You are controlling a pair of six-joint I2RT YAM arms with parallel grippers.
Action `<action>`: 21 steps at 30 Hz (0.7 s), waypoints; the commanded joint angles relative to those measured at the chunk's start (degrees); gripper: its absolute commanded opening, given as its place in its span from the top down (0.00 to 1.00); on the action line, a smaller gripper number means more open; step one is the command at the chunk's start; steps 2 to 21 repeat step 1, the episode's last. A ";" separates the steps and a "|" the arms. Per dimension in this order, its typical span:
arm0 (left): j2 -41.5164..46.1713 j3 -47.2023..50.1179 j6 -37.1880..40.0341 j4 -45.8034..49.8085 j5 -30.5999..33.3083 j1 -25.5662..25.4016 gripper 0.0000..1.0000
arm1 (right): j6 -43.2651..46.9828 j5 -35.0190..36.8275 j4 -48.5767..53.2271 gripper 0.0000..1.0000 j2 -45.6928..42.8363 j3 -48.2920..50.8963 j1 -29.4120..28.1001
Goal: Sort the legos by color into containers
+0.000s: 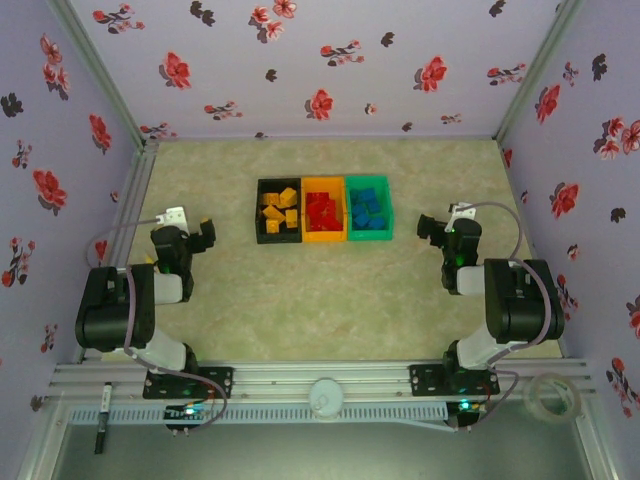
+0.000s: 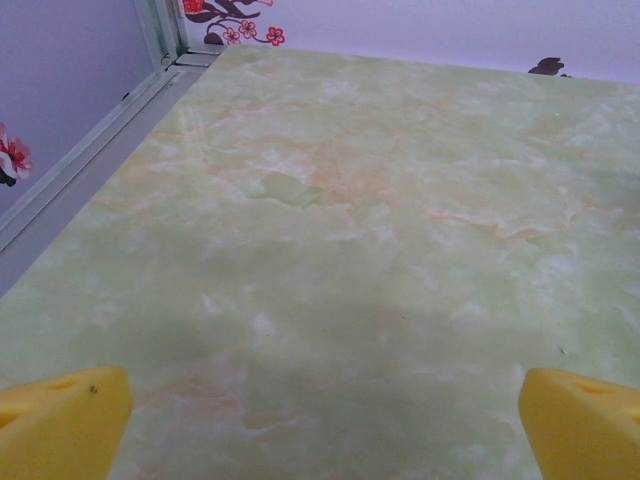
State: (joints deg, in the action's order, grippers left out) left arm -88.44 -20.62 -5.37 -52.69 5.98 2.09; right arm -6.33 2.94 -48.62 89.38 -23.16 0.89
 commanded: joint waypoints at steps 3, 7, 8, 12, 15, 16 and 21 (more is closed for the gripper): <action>0.20 -0.43 1.41 -0.75 0.91 -0.34 0.00 | 1.23 -0.30 -1.65 0.00 0.13 0.48 0.34; 0.20 -0.43 1.41 -0.75 0.91 -0.34 0.00 | 1.23 -0.30 -1.65 0.00 0.13 0.48 0.34; 0.20 -0.43 1.41 -0.75 0.91 -0.34 0.00 | 1.23 -0.30 -1.65 0.00 0.13 0.48 0.34; 0.20 -0.43 1.41 -0.75 0.91 -0.34 0.00 | 1.23 -0.30 -1.65 0.00 0.13 0.48 0.34; 0.20 -0.43 1.41 -0.75 0.91 -0.34 0.00 | 1.23 -0.30 -1.65 0.00 0.13 0.48 0.34; 0.20 -0.43 1.41 -0.75 0.91 -0.34 0.00 | 1.23 -0.30 -1.65 0.00 0.13 0.48 0.34; 0.20 -0.43 1.41 -0.75 0.91 -0.34 0.00 | 1.23 -0.30 -1.65 0.00 0.13 0.48 0.34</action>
